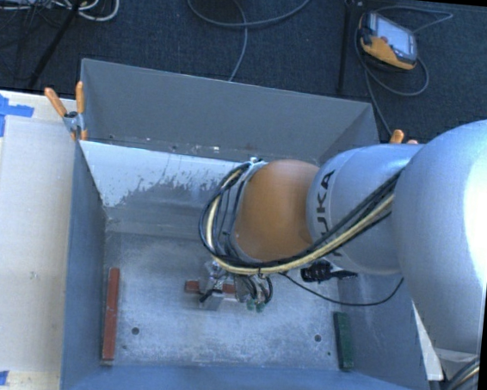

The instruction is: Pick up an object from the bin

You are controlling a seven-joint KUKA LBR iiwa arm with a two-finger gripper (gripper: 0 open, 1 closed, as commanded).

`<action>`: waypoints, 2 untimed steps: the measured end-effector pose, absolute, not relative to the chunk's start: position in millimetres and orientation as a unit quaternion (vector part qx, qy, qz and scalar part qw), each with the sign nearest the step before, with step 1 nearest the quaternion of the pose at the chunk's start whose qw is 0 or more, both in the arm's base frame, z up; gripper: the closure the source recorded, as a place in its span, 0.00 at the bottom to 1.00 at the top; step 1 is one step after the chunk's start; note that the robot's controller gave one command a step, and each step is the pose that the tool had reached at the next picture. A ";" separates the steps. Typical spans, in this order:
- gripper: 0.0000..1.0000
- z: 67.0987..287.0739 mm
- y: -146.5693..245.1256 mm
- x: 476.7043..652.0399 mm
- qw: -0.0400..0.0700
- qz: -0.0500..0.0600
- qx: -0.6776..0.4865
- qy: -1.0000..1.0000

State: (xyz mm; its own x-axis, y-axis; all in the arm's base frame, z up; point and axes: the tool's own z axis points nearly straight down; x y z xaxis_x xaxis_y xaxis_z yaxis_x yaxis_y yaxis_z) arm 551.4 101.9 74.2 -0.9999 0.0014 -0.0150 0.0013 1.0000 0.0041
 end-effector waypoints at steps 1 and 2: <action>0.00 70.0 101.2 547.3 0.000 0.001 0.001 1.000; 0.00 69.4 35.3 546.7 -0.001 -0.001 0.061 0.998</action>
Offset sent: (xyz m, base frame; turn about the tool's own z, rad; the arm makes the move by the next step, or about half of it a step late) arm 0.0000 0.0000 0.0000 0.0000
